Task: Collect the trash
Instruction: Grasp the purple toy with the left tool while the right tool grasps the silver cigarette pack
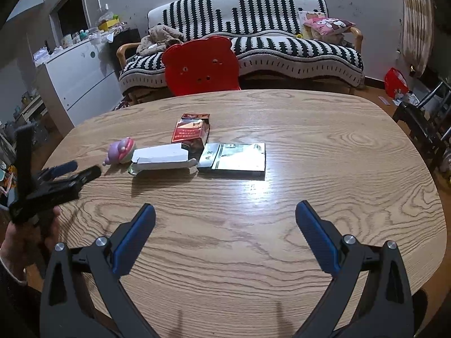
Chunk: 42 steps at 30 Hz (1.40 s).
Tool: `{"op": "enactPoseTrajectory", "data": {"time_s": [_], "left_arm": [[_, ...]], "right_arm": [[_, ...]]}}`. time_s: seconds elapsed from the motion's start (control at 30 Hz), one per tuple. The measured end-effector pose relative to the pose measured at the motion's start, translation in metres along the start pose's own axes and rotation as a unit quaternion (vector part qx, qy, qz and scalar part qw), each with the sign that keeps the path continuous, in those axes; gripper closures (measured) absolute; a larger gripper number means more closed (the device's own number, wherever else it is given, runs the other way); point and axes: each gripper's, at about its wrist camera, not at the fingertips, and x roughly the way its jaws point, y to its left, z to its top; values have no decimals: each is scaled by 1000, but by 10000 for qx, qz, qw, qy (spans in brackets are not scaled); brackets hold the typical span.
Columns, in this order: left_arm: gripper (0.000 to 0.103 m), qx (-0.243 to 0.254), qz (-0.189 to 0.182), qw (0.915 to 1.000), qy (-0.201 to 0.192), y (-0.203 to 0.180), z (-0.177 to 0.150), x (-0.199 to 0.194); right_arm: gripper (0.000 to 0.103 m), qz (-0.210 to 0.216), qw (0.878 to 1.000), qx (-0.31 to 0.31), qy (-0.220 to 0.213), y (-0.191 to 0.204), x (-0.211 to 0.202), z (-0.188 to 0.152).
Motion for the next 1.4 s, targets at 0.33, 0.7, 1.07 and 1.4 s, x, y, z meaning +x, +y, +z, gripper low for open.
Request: {"op": "enactPoseTrajectory", "data": {"time_s": [0.33,0.7,1.07,1.4], "left_arm": [[7,-284,183,9988,341,2,31,57],[8,-765,232,9948,636,17,43,92],[38,-614,310,9953,681,28,40,75],[39,-422,347,9968,588,43,27,40]], "right_arm": [[7,-55,9996,-100,252,-10,27,-1],[7,64,9982,78,584,-31,68,11],[7,84,9856,-1335,1038,-19,102,3],[7,583,9490,-2740,1447,-24,152,46]]}}
